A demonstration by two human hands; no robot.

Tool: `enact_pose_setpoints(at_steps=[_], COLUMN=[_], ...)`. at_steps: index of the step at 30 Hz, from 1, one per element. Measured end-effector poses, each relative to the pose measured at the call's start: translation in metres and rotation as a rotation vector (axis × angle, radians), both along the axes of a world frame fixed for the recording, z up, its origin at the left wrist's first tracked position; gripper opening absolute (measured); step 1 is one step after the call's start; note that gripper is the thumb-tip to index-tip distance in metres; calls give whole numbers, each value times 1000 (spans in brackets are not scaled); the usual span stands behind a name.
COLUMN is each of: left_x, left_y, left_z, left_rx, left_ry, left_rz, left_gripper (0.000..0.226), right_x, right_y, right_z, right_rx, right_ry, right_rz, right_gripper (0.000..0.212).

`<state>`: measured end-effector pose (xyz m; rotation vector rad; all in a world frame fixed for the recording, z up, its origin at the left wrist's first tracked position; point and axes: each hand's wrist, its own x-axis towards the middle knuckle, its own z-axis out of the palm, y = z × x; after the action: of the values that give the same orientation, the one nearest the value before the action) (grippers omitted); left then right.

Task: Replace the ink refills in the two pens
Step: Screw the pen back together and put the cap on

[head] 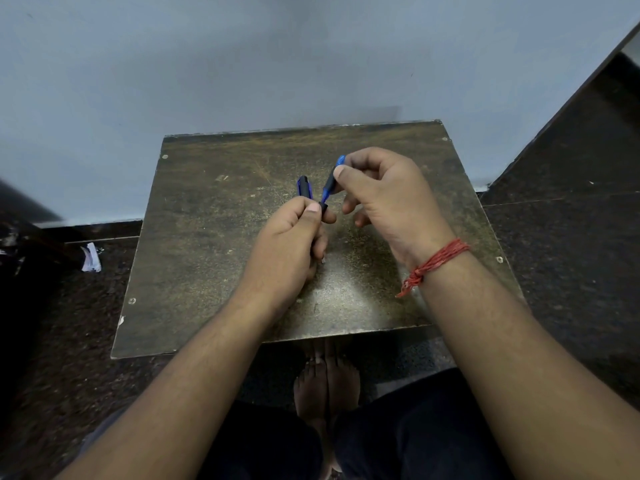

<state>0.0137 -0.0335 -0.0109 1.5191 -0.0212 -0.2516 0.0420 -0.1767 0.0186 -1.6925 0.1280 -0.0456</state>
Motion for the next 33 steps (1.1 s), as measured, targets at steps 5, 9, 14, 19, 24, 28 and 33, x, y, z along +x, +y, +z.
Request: enact_pose_setpoints(at_steps=[5,9,14,19,24,28,33], left_x=[0,0,1,0,-2,-2,-3], left_y=[1,1,3,2,0,-1,-2], left_z=[1,1,0,0,1,0,-3], left_rx=[-5,-21,-113,-54,-8,20,89], left_ry=[3,12,46,14,-10,-32,-91], left_rz=[15,15,14,14,19,22,18], left_gripper=[30,29,28,28,29,29,28], right_x=[-1,-2,-3,-2,-1,0,0], right_y=[-1,-2,0,-2,0,2,3], right_z=[2,3,4,3,0,0,0], right_rx=[7,30,20,17,1,15,43], right_ry=[47,63,59,69,62,58,61], right_rz=[66,91,155,173,170,154,137], right_gripper=[7,5,8,12,15,17,18])
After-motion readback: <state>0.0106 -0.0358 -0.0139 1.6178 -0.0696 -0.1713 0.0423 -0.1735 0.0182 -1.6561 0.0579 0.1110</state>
